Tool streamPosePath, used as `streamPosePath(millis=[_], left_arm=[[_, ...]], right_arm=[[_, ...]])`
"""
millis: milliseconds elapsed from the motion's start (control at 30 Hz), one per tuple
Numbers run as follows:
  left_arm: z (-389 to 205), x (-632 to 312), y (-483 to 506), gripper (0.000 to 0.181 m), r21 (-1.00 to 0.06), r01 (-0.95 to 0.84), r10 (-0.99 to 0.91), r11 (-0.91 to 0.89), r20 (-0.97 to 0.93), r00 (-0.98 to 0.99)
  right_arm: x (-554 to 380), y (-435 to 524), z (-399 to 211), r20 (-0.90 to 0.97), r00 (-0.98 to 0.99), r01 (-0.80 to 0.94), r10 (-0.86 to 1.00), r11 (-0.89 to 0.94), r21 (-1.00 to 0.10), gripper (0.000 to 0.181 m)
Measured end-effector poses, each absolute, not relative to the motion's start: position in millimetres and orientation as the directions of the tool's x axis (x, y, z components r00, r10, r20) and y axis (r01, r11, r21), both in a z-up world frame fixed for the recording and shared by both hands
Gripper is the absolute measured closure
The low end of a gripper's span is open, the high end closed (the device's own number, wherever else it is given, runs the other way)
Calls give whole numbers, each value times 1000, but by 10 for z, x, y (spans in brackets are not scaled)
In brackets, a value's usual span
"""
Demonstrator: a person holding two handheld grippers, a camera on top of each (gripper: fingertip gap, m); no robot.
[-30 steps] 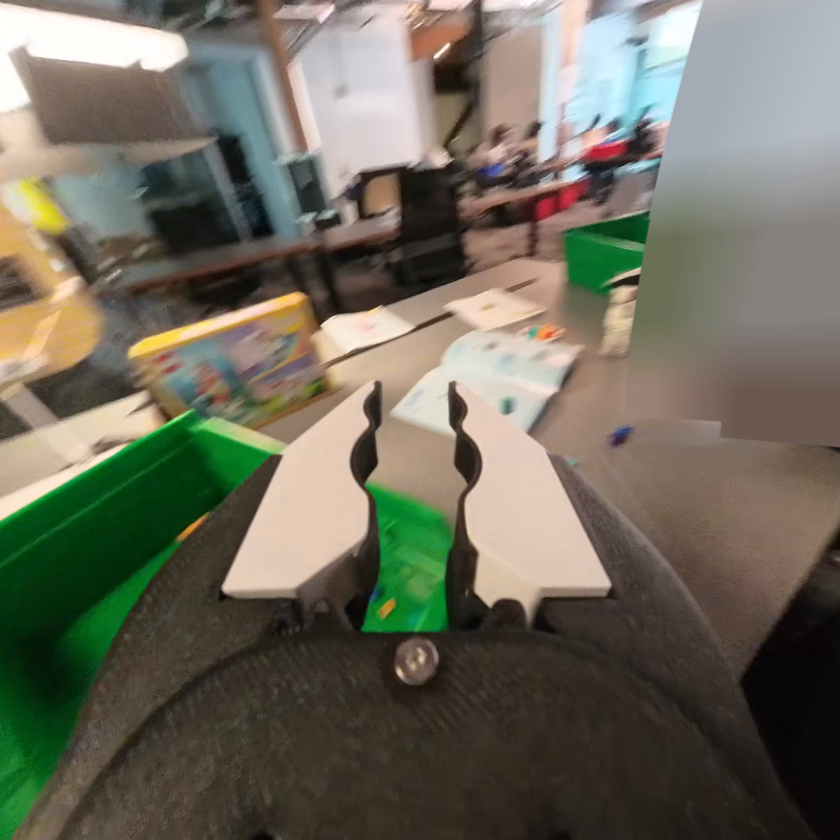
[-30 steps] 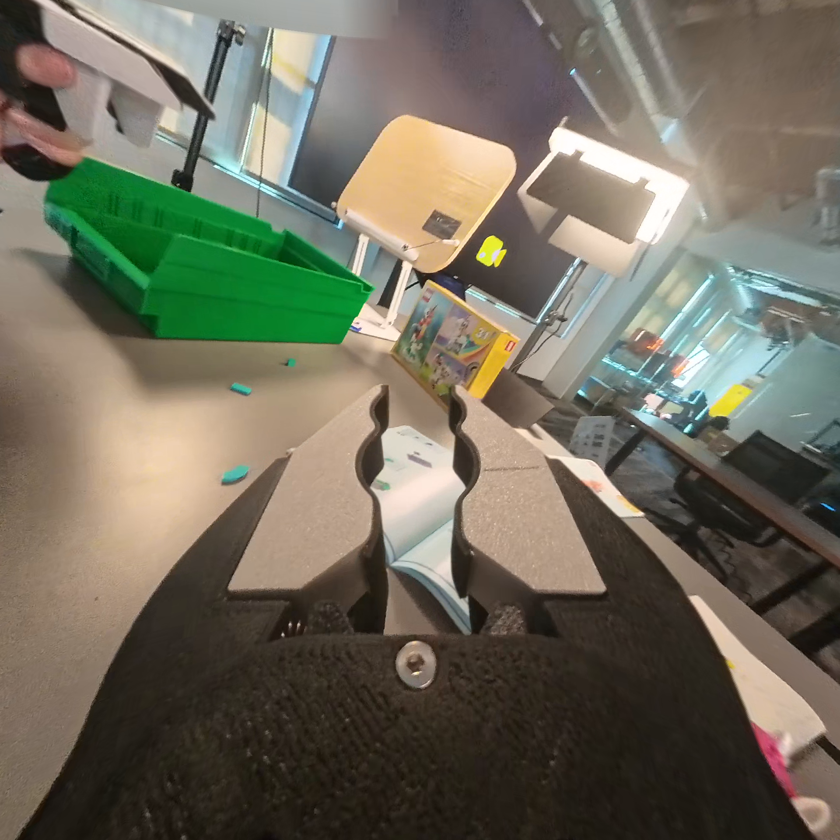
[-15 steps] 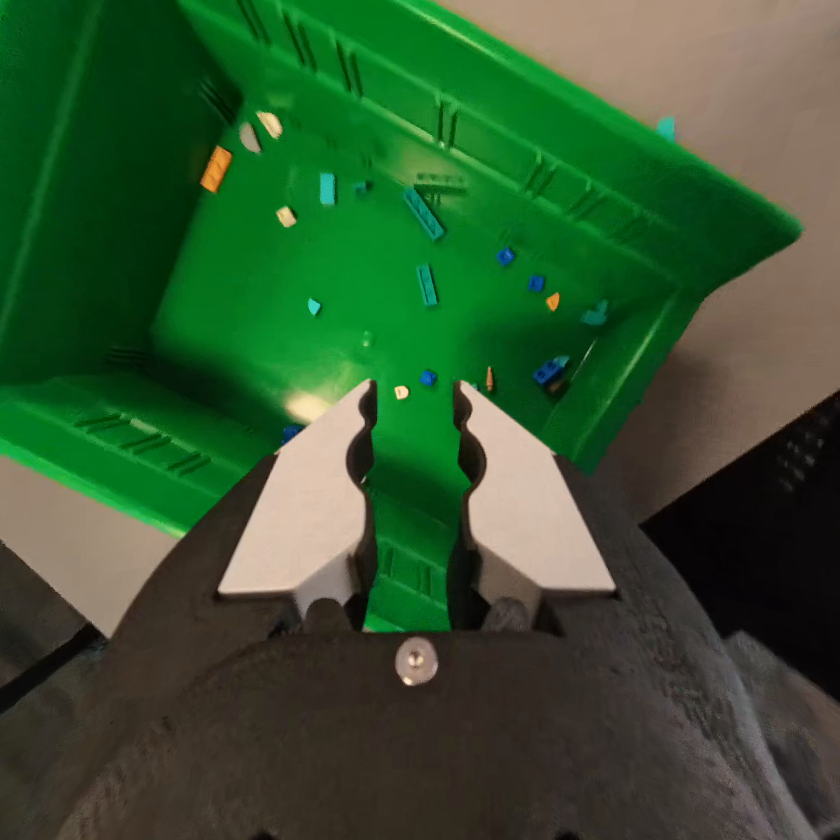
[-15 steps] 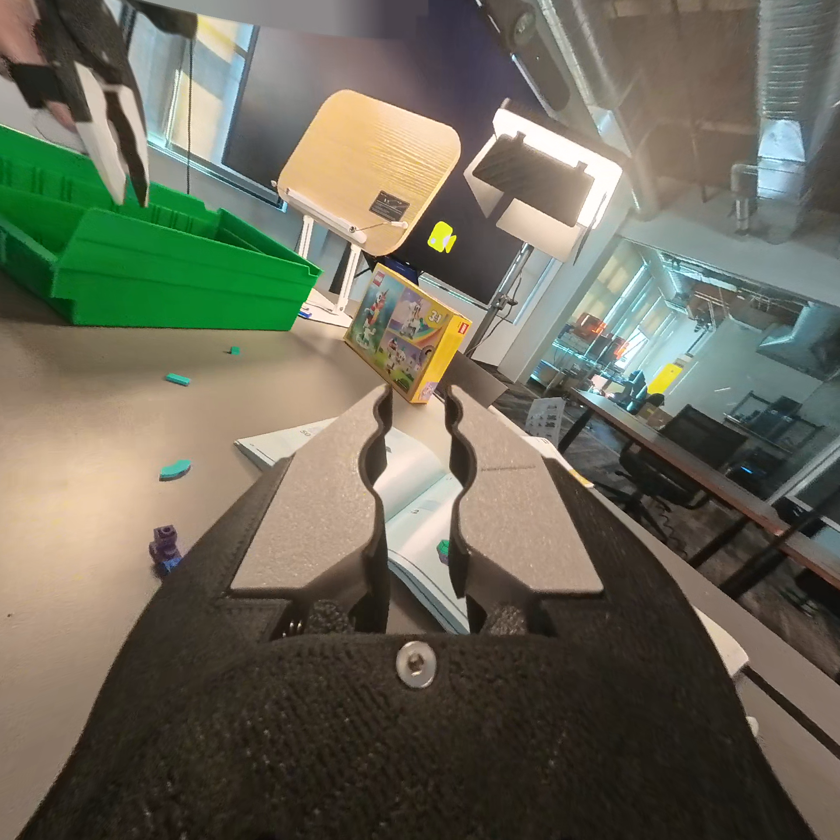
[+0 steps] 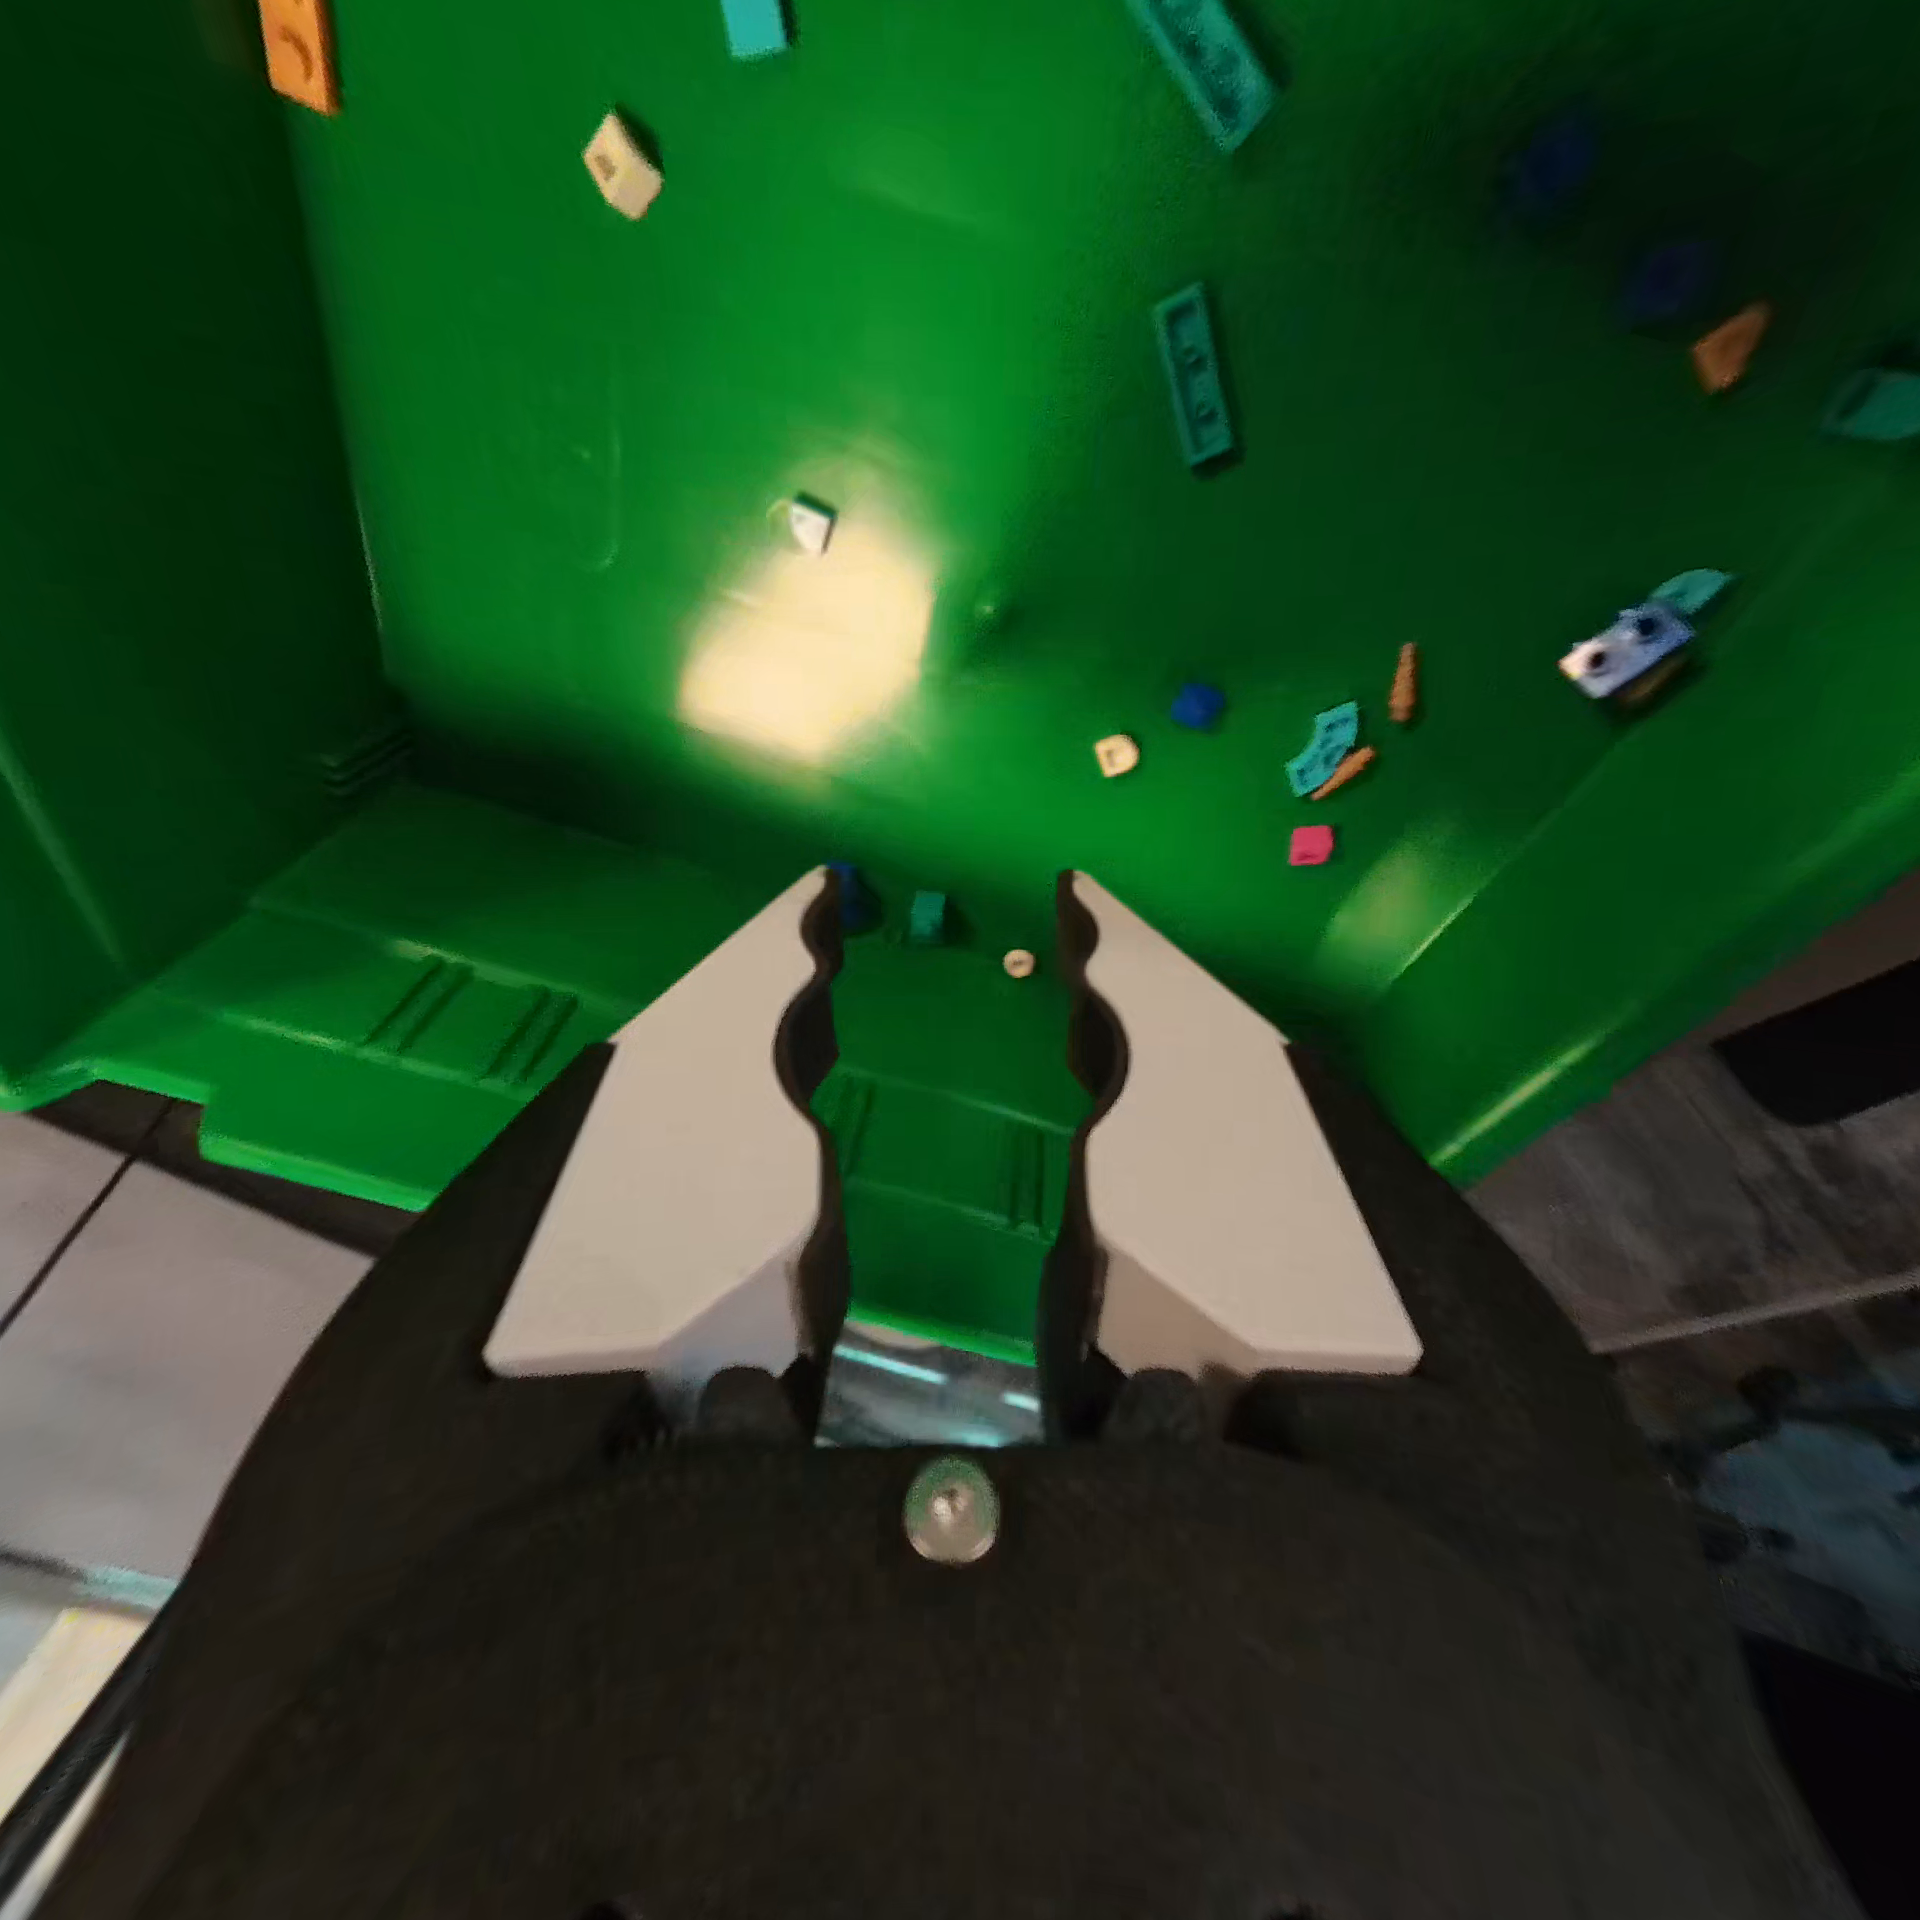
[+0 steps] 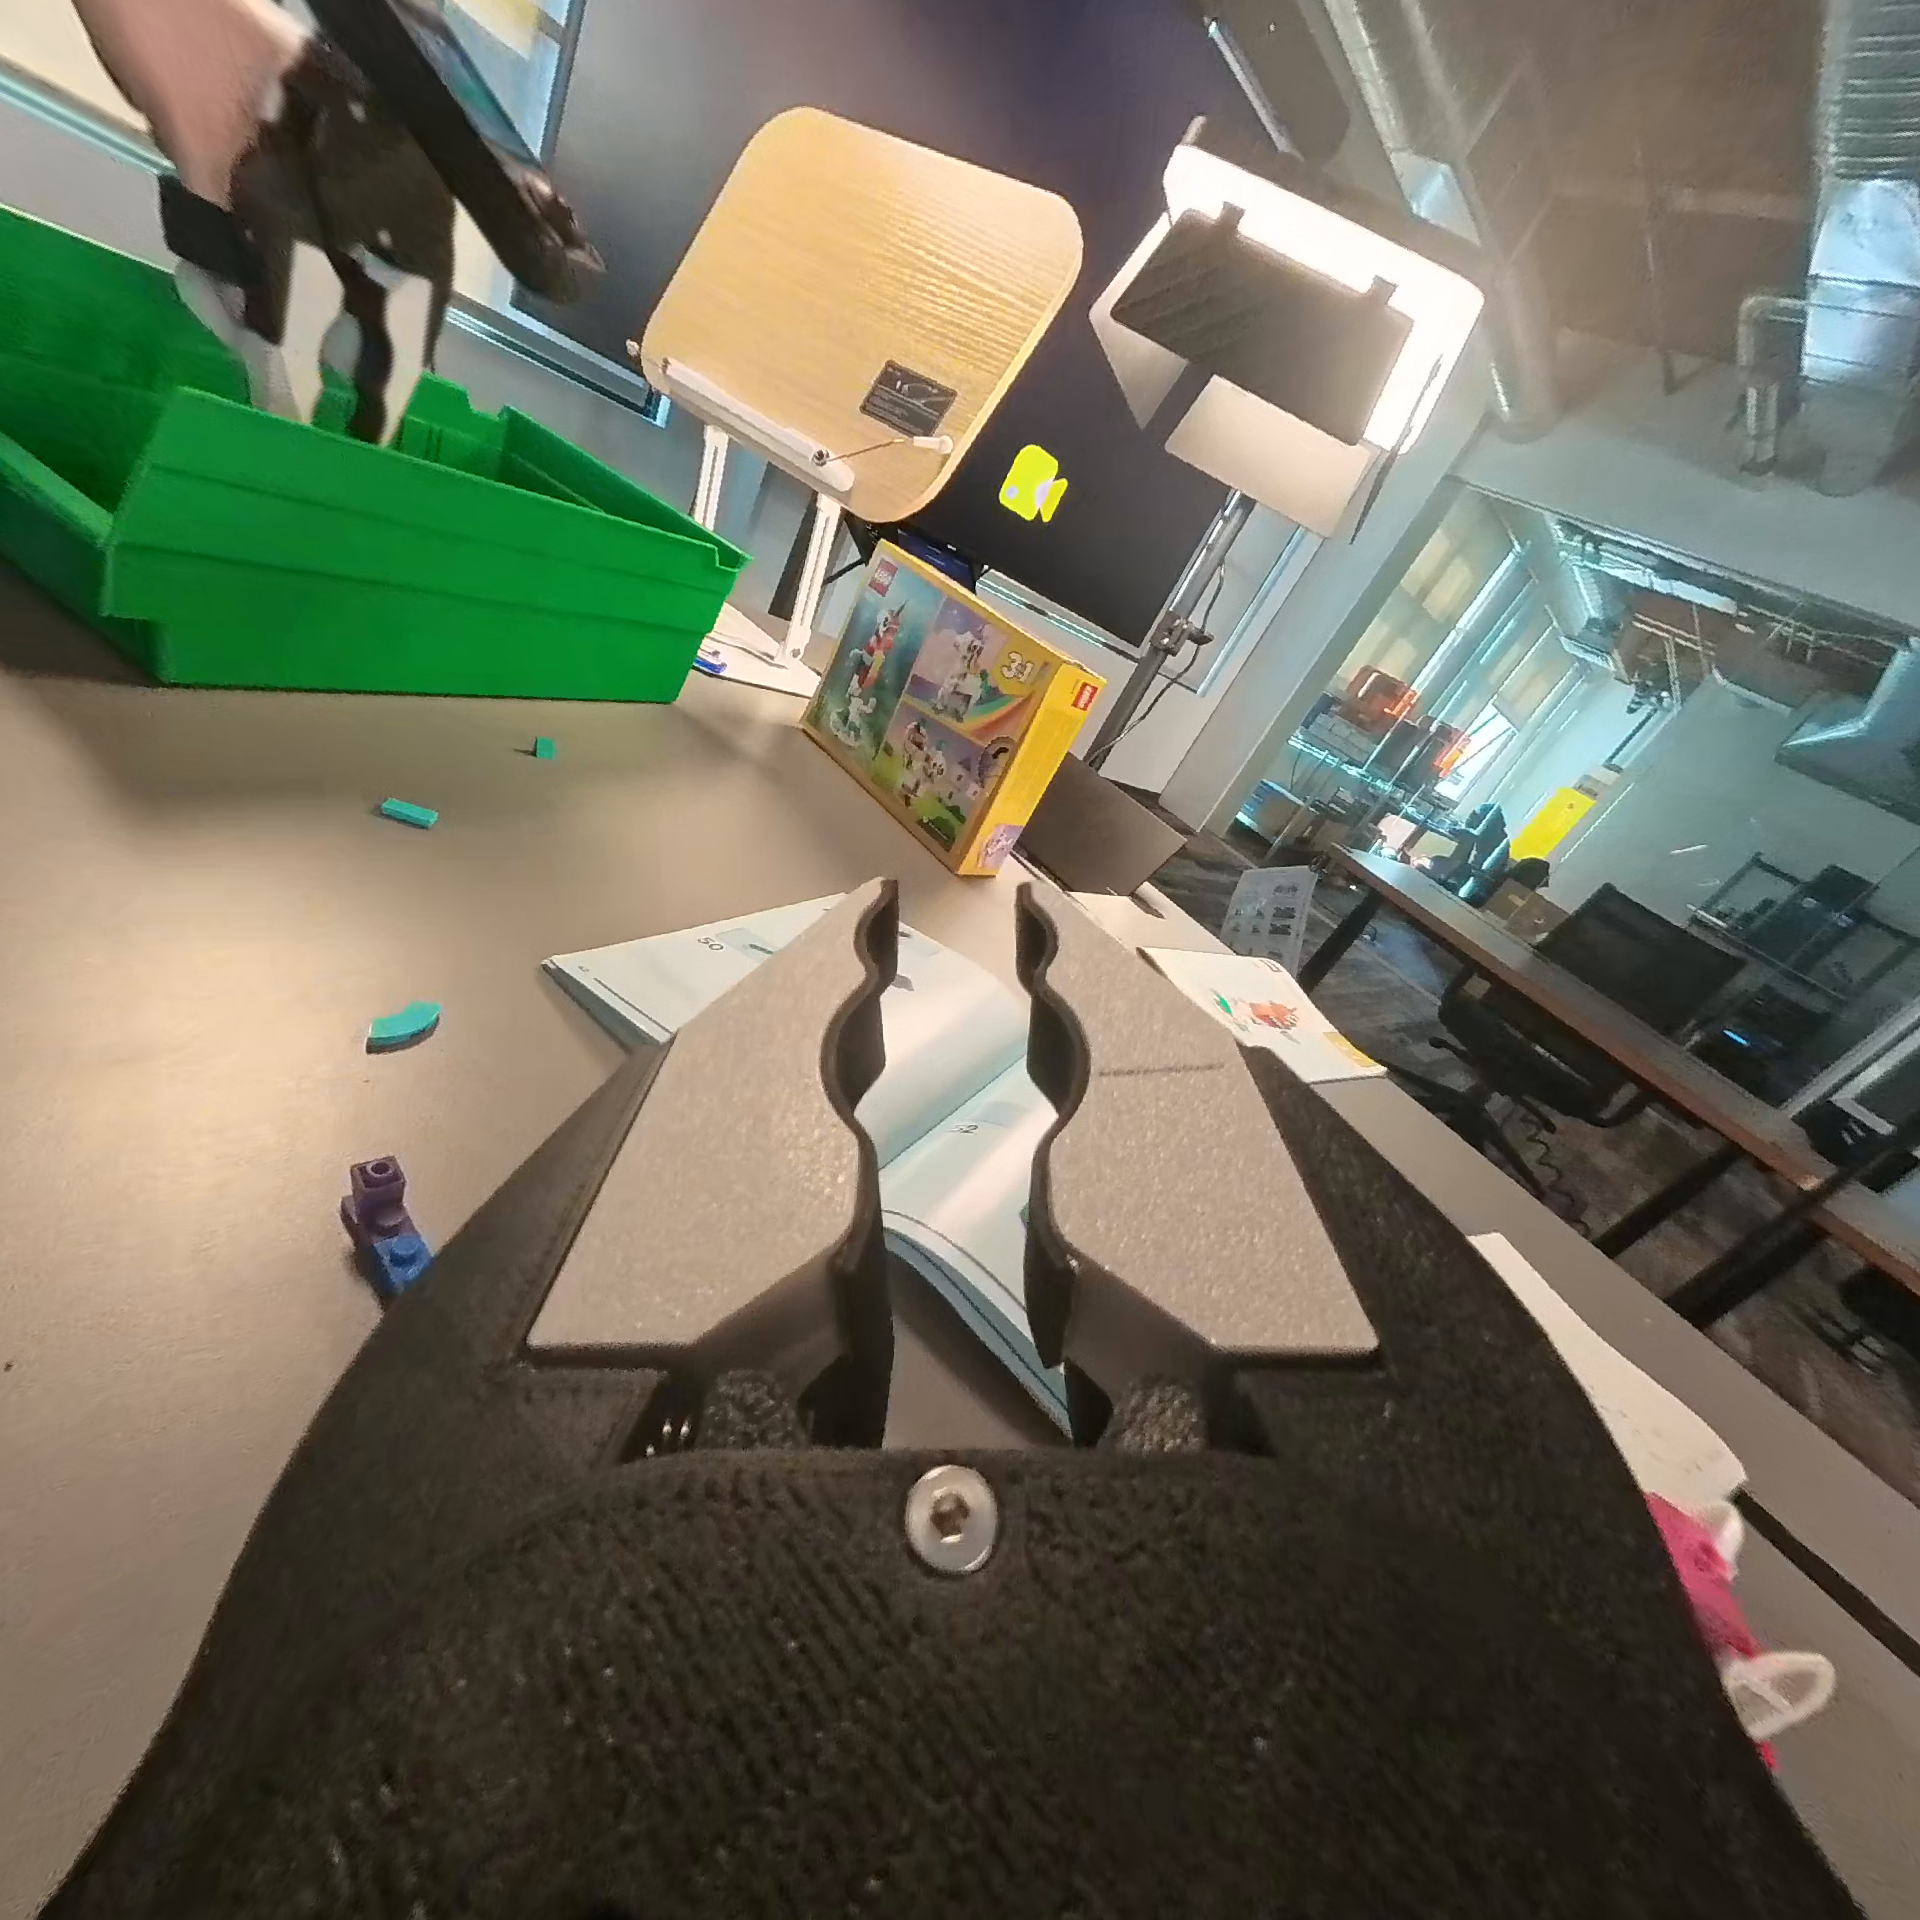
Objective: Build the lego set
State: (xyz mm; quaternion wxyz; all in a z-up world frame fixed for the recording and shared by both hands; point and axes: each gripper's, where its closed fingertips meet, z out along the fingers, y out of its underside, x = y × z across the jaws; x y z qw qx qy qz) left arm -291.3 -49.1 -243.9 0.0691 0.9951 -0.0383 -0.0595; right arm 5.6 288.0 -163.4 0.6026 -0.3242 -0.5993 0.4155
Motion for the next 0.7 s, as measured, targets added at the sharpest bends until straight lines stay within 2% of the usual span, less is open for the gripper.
streamPosePath(millis=[267, 700], left_arm=[[-2494, -3127, -593, 139, 325, -39, -84, -945, -126, 988], [-2714, -3293, -817, 151, 448, -24, -74, -894, -95, 993]], right_arm=[[49, 2852, -1642, 459, -75, -110, 885, 450, -886, 161], [47, 2775, -1625, 474, -94, -122, 876, 462, -878, 161]])
